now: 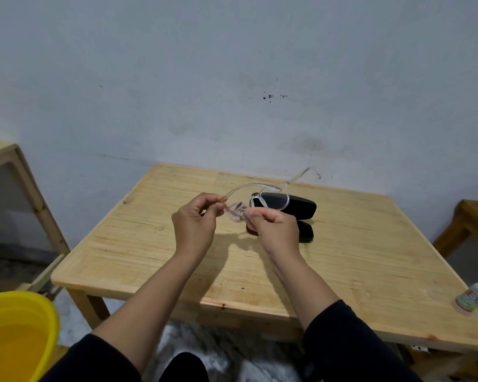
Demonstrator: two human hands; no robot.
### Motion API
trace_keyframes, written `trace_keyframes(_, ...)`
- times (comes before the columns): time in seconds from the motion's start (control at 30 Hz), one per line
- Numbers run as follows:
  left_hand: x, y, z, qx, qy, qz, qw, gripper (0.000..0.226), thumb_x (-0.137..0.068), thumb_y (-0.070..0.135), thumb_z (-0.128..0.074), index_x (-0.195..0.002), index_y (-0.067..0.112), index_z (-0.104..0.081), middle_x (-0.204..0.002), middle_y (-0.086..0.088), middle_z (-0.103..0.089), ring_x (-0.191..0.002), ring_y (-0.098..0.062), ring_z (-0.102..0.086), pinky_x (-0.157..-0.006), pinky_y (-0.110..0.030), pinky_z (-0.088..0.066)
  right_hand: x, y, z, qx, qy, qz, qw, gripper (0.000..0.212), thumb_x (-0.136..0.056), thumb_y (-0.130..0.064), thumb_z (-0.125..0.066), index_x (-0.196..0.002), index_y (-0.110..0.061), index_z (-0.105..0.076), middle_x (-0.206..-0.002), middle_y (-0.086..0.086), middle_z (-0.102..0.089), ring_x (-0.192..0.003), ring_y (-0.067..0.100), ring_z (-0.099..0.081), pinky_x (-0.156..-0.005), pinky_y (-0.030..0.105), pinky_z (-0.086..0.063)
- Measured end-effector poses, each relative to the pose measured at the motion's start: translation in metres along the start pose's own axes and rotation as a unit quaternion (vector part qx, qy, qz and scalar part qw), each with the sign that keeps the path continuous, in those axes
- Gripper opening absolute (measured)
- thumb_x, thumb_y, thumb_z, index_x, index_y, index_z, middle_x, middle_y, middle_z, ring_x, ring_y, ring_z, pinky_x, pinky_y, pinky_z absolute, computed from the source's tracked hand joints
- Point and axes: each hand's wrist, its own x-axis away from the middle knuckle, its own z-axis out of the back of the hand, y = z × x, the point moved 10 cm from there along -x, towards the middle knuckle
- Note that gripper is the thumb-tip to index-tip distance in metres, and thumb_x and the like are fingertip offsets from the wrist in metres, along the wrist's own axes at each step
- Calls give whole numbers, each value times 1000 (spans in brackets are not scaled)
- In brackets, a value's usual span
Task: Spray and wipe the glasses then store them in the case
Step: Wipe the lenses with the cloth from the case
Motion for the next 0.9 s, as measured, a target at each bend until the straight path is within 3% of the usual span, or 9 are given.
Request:
trace_keyframes(0.13, 8, 2, -6, 7, 8, 6, 1000, 24, -80, 4, -66, -75, 27, -69, -66, 29, -67, -65, 2, -66, -66, -14, -51, 13, 9, 8, -77, 128, -7, 989, 12, -86, -23, -66, -94, -21, -74, -84, -9, -72, -81, 3, -66, -73, 15, -51)
trace_keyframes(0.3, 21, 11, -21, 30, 4, 3, 1000, 16, -79, 0, -65, -79, 15, -70, -68, 17, -67, -63, 6, -64, -62, -6, -44, 20, 4, -2, -164, 196, 20, 967, 18, -89, -27, -61, -82, -41, -70, -102, -4, -73, -99, 12, -67, -92, 35, -54)
trace_keyframes(0.43, 18, 12, -24, 38, -2, 0, 999, 15, -80, 0, -65, -80, 14, -70, -65, 21, -67, -64, 3, -65, -63, -10, -47, 14, 0, -9, -199, 144, 20, 969, 22, -87, -14, -64, -79, -33, -70, -99, -2, -74, -98, 8, -68, -92, 27, -52)
trace_keyframes(0.53, 11, 10, -23, 41, -7, 2, 999, 18, -79, 3, -67, -78, 20, -71, -69, 23, -69, -68, -4, -68, -69, -20, -53, 11, -2, -15, -192, 89, 22, 977, 17, -85, -10, -66, -80, -25, -71, -93, 0, -74, -90, 11, -70, -76, 19, -54)
trace_keyframes(0.63, 6, 5, -22, 44, -13, 12, 999, 22, -77, 5, -69, -74, 27, -71, -70, 20, -70, -73, -12, -70, -73, -30, -56, 7, -2, -16, -142, 41, 3, 989, 15, -86, -11, -65, -78, -23, -70, -85, -1, -72, -70, 5, -68, -60, 10, -49)
trace_keyframes(0.77, 3, 0, -17, 44, -24, 18, 999, 25, -77, 5, -69, -74, 29, -71, -71, 20, -71, -72, -9, -70, -74, -30, -57, 1, -3, -21, -68, -33, -11, 997, 18, -86, -11, -63, -75, -22, -71, -73, -3, -70, -61, 3, -63, -61, 14, -49)
trace_keyframes(0.9, -1, 2, -10, 20, -26, -3, 999, 30, -78, 3, -68, -73, 33, -69, -71, 25, -69, -70, -1, -66, -69, -20, -53, 6, 2, -30, 17, -118, -24, 993, 9, -81, -18, -68, -80, -13, -75, -78, 11, -72, -68, 13, -58, -72, 31, -50)
